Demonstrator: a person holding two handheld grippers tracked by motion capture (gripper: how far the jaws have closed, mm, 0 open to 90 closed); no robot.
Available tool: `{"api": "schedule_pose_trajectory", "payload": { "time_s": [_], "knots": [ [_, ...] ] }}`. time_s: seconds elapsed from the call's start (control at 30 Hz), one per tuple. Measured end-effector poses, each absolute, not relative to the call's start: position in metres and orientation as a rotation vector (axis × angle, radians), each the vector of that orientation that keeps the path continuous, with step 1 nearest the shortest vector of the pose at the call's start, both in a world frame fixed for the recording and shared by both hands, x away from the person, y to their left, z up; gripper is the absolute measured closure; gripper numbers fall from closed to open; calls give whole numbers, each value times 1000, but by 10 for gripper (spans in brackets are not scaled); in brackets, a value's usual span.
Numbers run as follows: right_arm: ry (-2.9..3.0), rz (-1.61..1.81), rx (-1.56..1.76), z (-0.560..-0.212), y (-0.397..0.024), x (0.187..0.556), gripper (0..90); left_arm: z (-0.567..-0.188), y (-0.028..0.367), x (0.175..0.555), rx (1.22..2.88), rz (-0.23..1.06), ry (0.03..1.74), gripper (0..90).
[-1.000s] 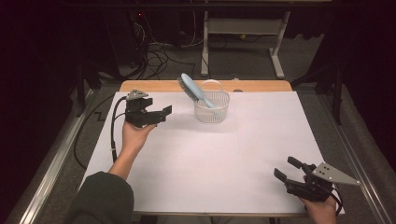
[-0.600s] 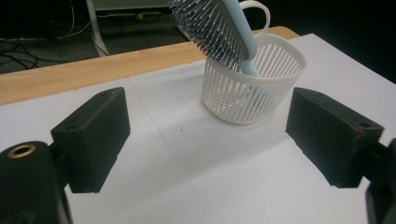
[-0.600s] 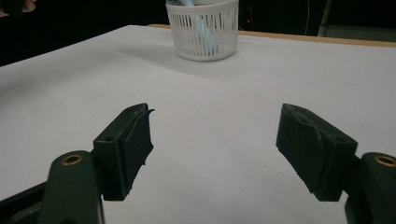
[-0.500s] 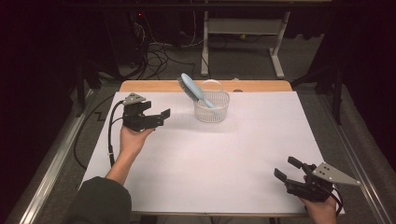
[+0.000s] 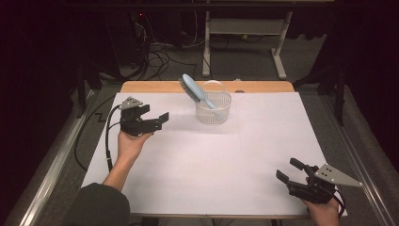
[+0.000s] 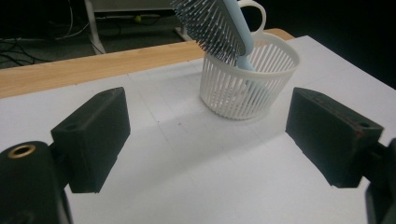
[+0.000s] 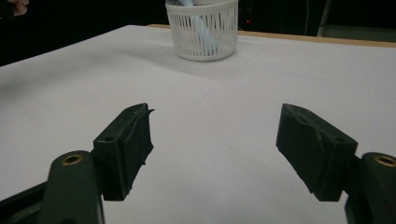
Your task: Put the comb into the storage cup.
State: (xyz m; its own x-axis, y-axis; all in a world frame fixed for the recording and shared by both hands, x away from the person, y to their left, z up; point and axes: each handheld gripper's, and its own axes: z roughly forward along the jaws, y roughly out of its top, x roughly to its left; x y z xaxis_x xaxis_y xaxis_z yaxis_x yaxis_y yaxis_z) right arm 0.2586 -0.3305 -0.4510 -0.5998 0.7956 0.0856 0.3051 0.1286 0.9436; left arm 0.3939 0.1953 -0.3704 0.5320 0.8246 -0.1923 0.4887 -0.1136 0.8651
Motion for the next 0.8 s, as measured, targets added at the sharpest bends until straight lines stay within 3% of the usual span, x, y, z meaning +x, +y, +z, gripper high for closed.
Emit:
{"api": "schedule_pose_trajectory", "payload": {
  "time_s": [0.8],
  "knots": [
    [1966, 1480, 1059, -451, -331, 258, 269, -375, 195, 381, 1792, 416, 1064, 130]
  ]
}}
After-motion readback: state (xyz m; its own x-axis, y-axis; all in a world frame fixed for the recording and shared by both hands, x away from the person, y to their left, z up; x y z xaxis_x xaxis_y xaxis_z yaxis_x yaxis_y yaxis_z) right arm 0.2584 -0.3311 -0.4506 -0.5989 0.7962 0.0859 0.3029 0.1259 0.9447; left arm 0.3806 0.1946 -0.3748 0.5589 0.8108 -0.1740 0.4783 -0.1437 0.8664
